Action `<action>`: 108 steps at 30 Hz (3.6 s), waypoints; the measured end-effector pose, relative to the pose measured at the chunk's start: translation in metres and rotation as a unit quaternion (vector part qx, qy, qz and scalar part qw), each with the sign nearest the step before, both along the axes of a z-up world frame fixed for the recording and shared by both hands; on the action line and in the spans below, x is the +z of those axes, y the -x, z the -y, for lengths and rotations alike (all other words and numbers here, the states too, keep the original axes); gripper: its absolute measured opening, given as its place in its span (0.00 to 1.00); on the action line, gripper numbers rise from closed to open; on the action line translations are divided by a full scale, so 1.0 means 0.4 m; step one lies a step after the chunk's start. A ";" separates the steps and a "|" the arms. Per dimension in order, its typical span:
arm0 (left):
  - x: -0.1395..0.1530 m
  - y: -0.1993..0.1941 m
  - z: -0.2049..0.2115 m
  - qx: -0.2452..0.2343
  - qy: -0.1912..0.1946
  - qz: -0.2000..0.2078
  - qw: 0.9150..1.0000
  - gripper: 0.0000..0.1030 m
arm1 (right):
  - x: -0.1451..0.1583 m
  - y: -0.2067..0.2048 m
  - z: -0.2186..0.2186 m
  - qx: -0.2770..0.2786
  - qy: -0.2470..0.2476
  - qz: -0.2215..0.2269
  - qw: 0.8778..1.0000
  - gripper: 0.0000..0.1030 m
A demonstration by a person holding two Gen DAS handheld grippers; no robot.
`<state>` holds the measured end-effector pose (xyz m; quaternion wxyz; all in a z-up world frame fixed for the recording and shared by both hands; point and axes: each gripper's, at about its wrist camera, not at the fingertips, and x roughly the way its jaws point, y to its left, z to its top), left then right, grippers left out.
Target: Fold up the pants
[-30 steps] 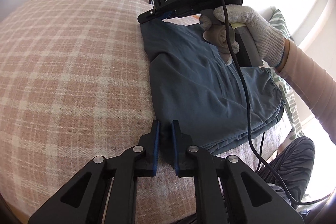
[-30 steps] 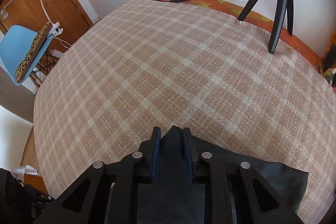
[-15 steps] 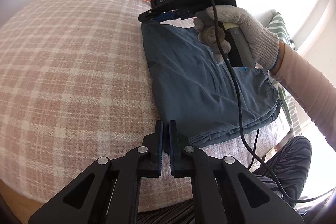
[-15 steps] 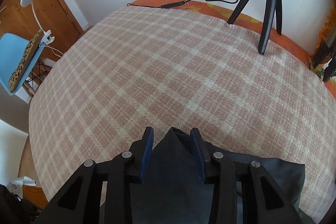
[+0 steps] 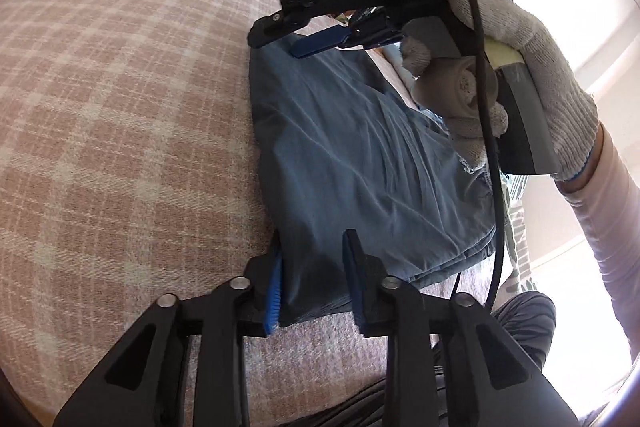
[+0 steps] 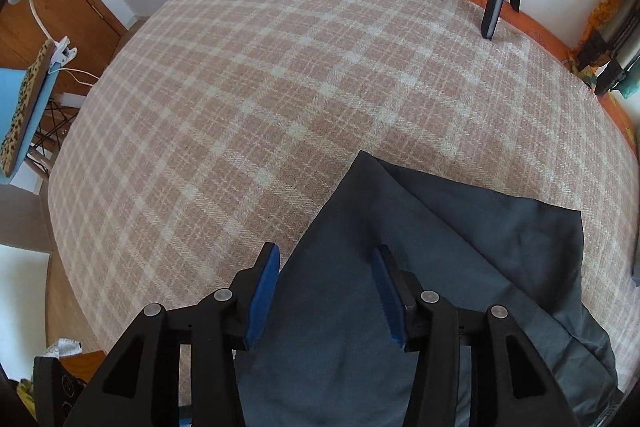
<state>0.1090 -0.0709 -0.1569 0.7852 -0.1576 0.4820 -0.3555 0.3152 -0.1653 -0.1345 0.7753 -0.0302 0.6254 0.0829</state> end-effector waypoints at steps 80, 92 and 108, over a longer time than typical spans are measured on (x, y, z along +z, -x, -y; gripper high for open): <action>0.230 0.295 0.968 -0.364 -0.049 0.100 0.925 0.03 | 0.144 0.584 1.112 -0.299 -0.171 0.152 0.926 0.00; 0.220 0.305 0.882 -0.358 -0.055 0.088 0.928 0.09 | 0.091 0.577 1.137 -0.313 -0.117 0.144 0.931 0.08; 0.163 0.206 0.508 -0.234 -0.083 0.128 0.960 0.43 | 0.277 0.508 0.909 -0.163 -0.072 0.216 0.960 0.48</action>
